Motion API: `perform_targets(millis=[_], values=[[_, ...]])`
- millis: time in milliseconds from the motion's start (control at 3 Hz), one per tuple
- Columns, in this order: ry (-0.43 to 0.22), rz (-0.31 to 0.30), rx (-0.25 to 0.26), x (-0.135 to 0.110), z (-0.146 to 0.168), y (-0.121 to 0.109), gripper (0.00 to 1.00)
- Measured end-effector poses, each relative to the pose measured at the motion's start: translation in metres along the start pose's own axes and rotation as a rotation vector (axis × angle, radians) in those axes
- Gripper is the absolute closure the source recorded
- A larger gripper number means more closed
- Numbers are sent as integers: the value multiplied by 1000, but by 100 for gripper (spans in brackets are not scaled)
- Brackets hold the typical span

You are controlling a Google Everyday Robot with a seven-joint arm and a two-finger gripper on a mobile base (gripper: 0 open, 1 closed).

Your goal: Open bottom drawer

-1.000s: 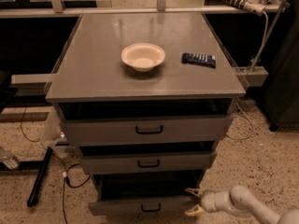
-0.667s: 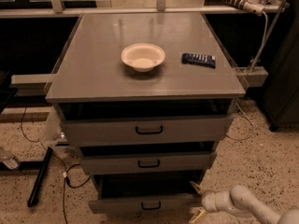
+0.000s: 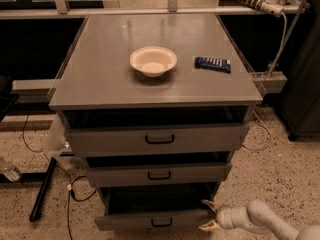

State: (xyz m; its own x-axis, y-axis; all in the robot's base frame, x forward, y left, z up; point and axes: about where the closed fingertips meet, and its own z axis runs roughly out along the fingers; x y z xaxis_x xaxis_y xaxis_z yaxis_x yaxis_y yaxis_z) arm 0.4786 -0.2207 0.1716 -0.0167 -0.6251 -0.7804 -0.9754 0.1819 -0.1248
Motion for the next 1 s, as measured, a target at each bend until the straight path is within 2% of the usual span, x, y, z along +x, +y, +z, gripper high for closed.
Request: perform_targets(millis=[667, 1000], values=[[0, 0, 0, -8, -7, -2, 88], [2, 6, 2, -3, -16, 20, 100]])
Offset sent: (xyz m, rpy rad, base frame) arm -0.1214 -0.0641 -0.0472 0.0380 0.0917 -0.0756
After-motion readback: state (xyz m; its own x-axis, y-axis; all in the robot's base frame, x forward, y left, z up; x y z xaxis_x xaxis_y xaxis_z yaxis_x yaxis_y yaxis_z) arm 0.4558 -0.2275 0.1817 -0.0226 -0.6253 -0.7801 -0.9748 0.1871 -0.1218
